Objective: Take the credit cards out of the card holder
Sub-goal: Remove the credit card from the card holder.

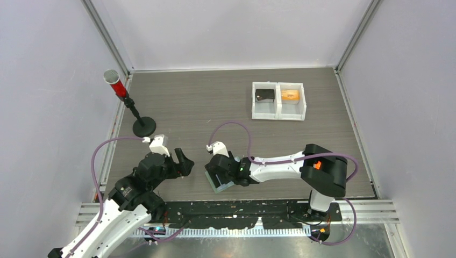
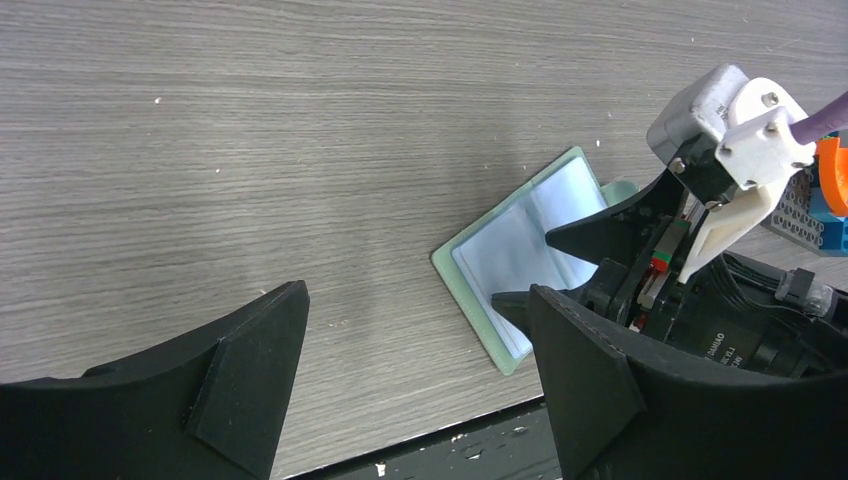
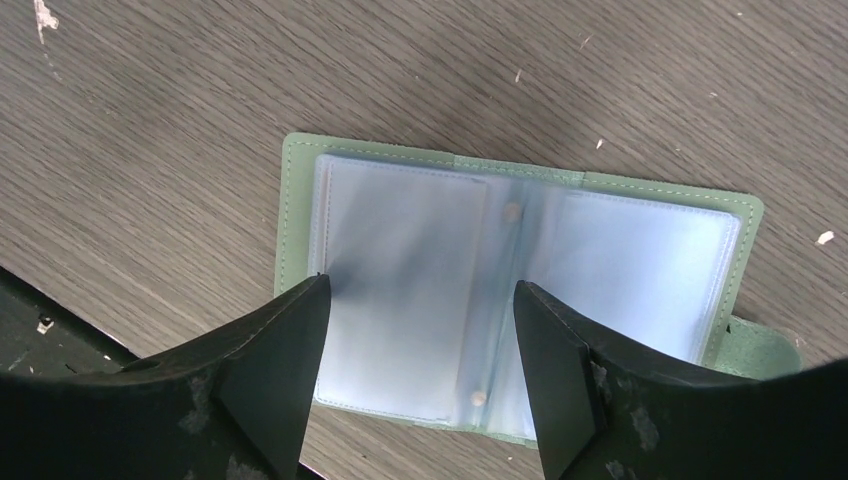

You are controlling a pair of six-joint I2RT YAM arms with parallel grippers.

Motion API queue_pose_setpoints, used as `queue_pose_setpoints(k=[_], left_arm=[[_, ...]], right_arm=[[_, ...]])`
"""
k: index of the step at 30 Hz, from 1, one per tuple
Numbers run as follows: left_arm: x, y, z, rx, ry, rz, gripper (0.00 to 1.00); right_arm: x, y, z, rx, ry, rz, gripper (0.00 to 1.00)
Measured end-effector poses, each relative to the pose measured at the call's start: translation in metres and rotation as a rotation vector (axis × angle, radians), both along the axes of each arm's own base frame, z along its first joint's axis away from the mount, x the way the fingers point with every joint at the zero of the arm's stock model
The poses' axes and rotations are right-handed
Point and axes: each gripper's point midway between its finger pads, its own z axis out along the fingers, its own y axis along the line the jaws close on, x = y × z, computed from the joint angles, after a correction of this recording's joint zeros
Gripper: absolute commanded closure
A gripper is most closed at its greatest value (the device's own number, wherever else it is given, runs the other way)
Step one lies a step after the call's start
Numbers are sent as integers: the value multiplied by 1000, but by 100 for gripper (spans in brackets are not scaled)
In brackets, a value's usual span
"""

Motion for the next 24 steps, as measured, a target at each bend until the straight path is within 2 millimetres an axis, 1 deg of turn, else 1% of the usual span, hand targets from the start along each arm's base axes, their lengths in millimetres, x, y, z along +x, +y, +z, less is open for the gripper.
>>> queue_pose_setpoints(k=[4,7,8,9,10,12,16,20,21,24], left_arm=[[0,-1,-1,-4,11,6,17],[0,-1,-2,-7,15,9,18],[0,-1,-3,-7,17,10,18],[0,-1,-5,-7,21,11,19],[-1,-1,-7,-7,26,11,20],[-2,-2,-15,-10,46,12,21],[-6,-5,-30,-13,91,11,29],[-9,-16,-46,-56,134,-14,40],[-10,-19,-50,-70,145,-23,42],[-13,-27,-63,-97,180,-41,46]], right_arm=[[1,1,-1,-9,-16,-7,27],[3,3,-1,-12,-30,-13,35],[3,4,-1,-10,-32,-17,40],[4,4,-1,-9,-34,-19,42],[4,4,0,-7,-36,-22,47],[4,4,0,-4,-39,-26,51],[6,4,0,1,-45,-41,56],[8,5,-1,28,-56,-57,64],[8,4,-1,38,-58,-61,67],[6,1,-1,70,-56,-72,71]])
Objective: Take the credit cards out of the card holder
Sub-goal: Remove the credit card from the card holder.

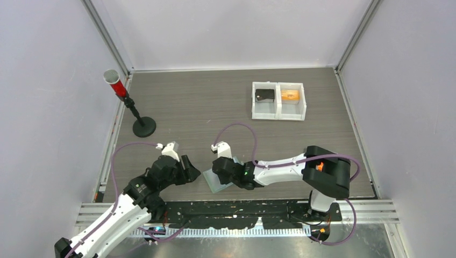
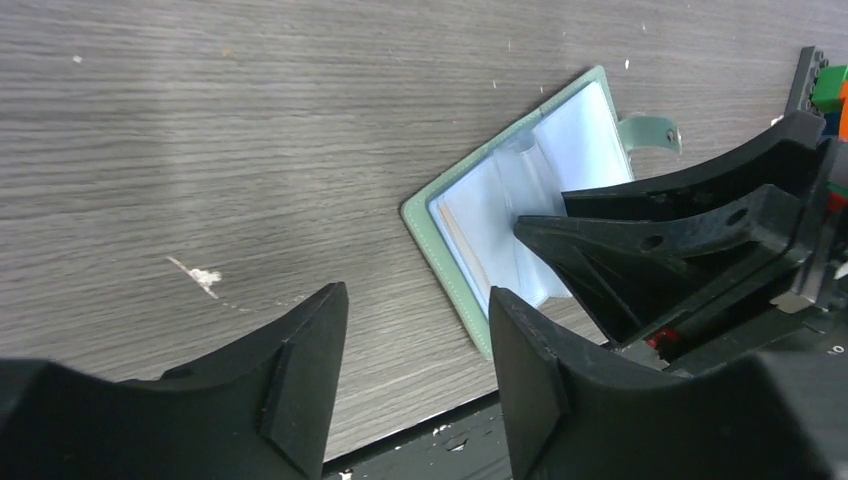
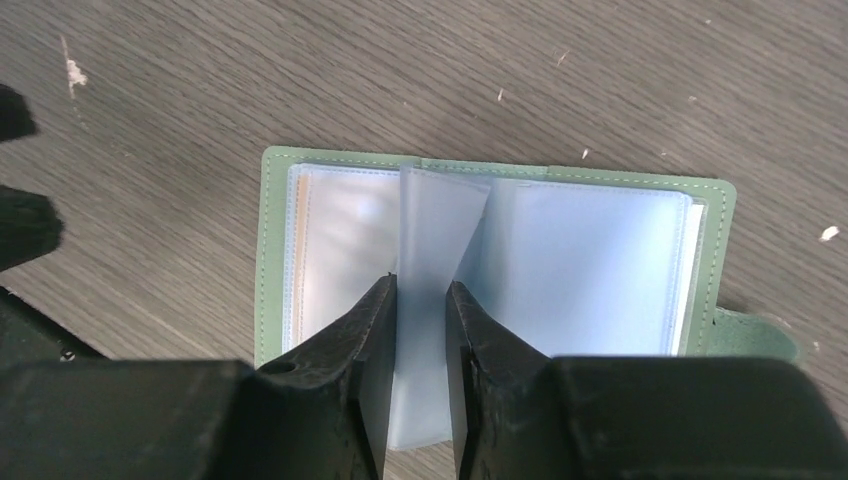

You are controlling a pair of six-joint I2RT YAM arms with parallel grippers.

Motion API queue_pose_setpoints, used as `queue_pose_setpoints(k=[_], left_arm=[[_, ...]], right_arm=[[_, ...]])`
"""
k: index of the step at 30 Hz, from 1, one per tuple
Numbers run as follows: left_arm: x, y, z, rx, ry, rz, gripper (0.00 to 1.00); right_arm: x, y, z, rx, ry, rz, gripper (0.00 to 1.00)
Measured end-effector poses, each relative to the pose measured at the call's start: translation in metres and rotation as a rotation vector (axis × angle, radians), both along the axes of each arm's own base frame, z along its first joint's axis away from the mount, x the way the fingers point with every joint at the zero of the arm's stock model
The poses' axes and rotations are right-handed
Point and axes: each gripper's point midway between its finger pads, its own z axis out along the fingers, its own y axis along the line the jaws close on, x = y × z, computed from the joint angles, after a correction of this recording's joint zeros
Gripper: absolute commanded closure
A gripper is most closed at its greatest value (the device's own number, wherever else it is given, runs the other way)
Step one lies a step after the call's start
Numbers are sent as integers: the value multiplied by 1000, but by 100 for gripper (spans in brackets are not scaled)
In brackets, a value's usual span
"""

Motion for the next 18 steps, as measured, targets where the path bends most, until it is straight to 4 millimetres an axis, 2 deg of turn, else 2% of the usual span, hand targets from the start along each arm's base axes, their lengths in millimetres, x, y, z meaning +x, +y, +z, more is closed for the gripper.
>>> queue_pose_setpoints(k=[3,7,14,18], left_arm=[[0,-6,-6,-12,26,-13,50],[2,-18,-7,-37,52,-40,65],[3,-33,-5,-85,77,-76,65],[0,-35,-4,-97,87,-87,65]], right_arm=[[-1,0,0,52,12,-6,73],[0,-4,0,157,52,-21,70],[12,-16,2,294,127,-54,63],[10,-19,4,313,130,-48,61]])
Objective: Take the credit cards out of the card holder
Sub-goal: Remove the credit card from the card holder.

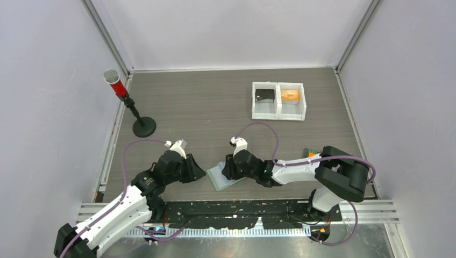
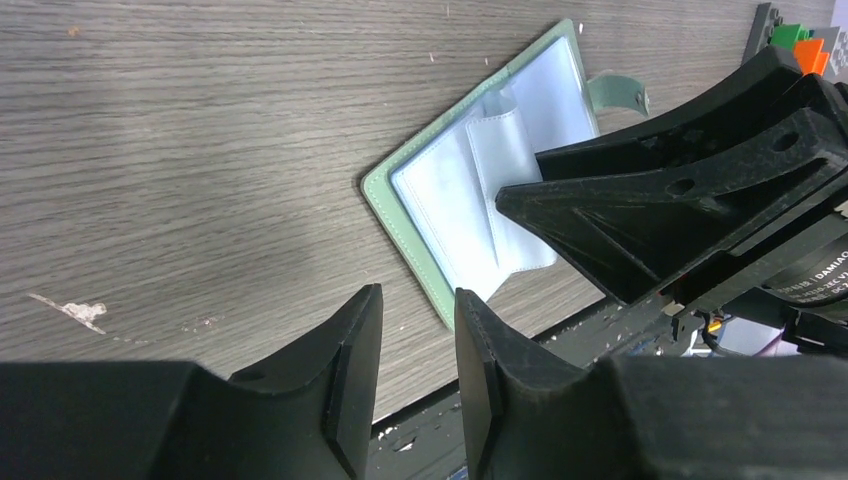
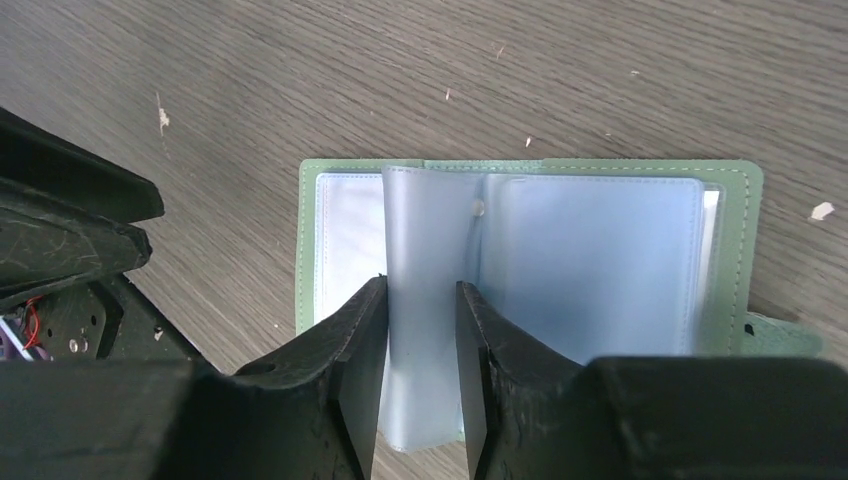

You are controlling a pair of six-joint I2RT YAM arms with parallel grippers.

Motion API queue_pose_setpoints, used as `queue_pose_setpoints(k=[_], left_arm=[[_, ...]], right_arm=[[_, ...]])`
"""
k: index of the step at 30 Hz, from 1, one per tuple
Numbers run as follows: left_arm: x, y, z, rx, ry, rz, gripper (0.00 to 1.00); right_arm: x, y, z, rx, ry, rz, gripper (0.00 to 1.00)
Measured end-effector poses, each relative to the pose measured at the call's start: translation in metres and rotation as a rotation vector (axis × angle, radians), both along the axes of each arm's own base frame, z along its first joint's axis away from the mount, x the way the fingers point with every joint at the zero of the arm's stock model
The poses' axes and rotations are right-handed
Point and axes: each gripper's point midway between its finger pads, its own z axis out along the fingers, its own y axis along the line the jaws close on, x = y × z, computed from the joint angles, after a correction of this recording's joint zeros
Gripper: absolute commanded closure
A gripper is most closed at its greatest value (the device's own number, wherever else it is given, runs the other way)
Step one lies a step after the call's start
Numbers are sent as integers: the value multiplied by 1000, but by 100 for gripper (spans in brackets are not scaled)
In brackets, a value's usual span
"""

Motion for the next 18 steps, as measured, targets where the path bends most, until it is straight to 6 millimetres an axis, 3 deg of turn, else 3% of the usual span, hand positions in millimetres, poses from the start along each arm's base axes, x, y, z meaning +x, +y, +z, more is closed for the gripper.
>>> queue_pose_setpoints(k=[9,18], left_arm=[[-1,-1,4,-6,-2,-8,59],[2,-1,7,43,17,-27,53]], right_arm=[[13,-15,20,36,-44,-41,58],[35,-76,13,-79,-60,-183,57]])
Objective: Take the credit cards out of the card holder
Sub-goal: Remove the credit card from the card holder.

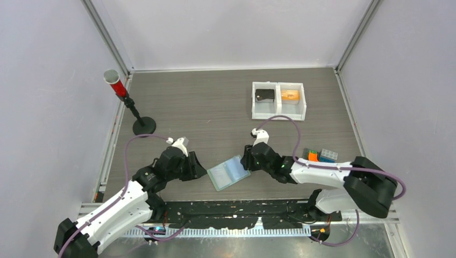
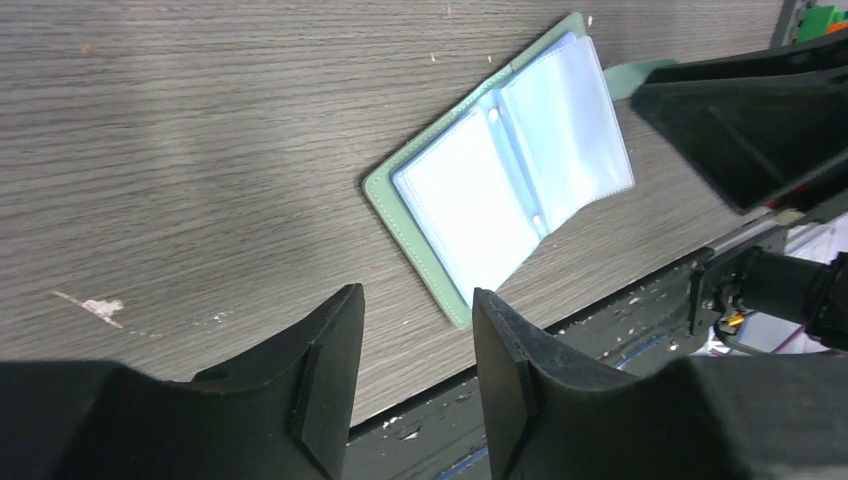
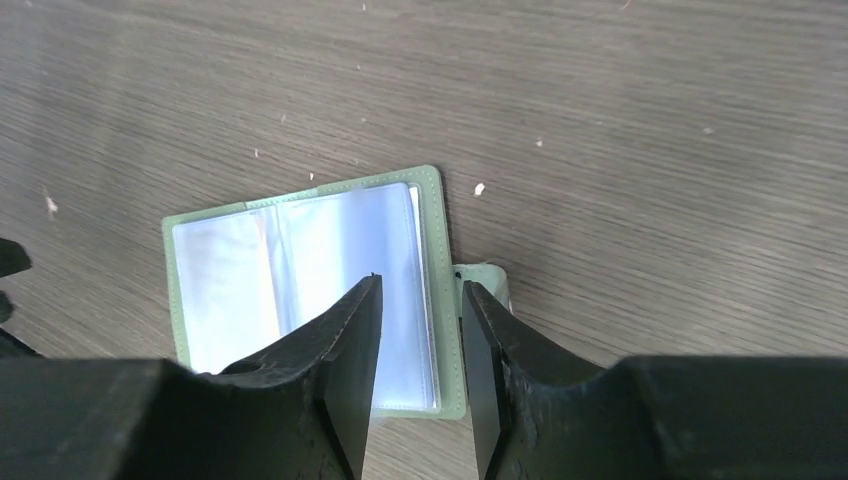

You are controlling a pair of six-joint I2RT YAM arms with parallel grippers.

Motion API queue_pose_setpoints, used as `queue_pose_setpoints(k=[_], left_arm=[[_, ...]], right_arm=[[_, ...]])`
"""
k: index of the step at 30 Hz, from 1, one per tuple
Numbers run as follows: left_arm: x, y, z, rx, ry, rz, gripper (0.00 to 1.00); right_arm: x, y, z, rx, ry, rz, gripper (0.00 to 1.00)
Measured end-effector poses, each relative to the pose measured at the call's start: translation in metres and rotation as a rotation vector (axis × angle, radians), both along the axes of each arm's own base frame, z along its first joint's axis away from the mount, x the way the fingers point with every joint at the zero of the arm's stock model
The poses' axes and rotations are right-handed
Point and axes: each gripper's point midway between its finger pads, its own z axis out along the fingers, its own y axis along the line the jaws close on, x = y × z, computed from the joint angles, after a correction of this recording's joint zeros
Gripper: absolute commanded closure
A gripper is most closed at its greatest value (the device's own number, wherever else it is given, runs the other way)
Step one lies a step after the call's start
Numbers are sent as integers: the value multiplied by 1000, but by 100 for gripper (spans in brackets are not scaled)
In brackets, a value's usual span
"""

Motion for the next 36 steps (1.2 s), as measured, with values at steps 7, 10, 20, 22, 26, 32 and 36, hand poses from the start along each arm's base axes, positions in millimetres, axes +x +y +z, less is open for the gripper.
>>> queue_pose_setpoints(k=[7,10,20,22,26,32,36], left_arm=[[4,9,-3,79,-3,1,50],[6,11,-2,104,-1,1,49],[9,26,-3,175,-32,29,48],[10,29,1,174,-50,40,48],[11,33,7,168,-81,58,48],[10,37,14,153,-109,72,48],[9,38,18,137,-128,77,48]], right_arm=[[0,-11,30,5,-31,-7,53],[-1,-3,40,20,-28,16,50],[-35,69,59,50,-8,218,39],[-41,77,49,24,13,245,37],[-47,84,28,-29,42,273,36],[-43,78,11,-98,35,269,36],[-39,80,10,-116,21,265,36]])
